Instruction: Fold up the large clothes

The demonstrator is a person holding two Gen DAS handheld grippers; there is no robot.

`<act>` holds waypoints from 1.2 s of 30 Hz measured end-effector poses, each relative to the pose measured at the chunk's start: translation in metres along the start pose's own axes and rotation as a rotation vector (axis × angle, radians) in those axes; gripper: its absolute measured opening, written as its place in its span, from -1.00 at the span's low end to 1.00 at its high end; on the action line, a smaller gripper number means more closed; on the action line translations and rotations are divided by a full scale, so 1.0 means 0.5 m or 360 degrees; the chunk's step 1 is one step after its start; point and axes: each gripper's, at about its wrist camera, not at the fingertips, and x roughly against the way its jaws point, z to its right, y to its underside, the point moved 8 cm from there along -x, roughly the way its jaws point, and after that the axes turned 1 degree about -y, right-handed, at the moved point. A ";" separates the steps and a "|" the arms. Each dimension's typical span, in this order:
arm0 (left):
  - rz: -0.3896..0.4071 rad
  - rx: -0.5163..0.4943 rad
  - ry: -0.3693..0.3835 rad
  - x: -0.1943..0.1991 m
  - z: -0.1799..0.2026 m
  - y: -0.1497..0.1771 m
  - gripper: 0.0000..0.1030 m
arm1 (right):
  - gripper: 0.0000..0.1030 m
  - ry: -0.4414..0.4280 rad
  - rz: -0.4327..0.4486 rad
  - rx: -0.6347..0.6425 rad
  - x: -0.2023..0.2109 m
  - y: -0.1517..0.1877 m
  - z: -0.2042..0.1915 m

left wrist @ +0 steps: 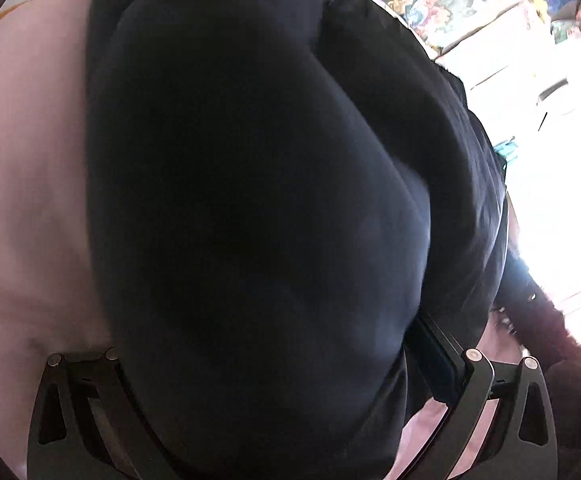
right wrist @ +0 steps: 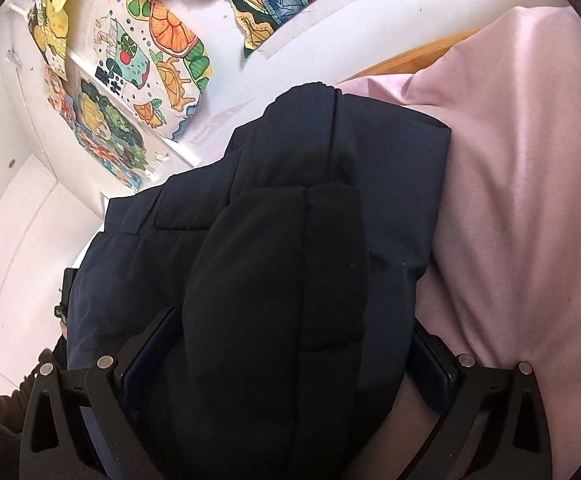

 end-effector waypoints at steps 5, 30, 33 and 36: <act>0.0055 0.0038 0.0011 -0.001 -0.008 -0.019 0.97 | 1.00 0.0005 -0.0006 -0.0010 -0.005 -0.002 -0.006; 0.0448 -0.0171 -0.0818 0.054 0.071 0.020 -0.13 | 0.52 0.0065 0.0061 0.0075 0.006 0.003 -0.037; 0.0502 -0.0276 -0.1020 0.050 0.093 0.033 -0.23 | 0.47 0.0077 0.0071 0.0096 0.010 0.007 -0.041; 0.0544 -0.0405 -0.1273 0.020 0.116 0.057 -0.30 | 0.46 0.0085 0.0076 0.0106 0.010 0.009 -0.042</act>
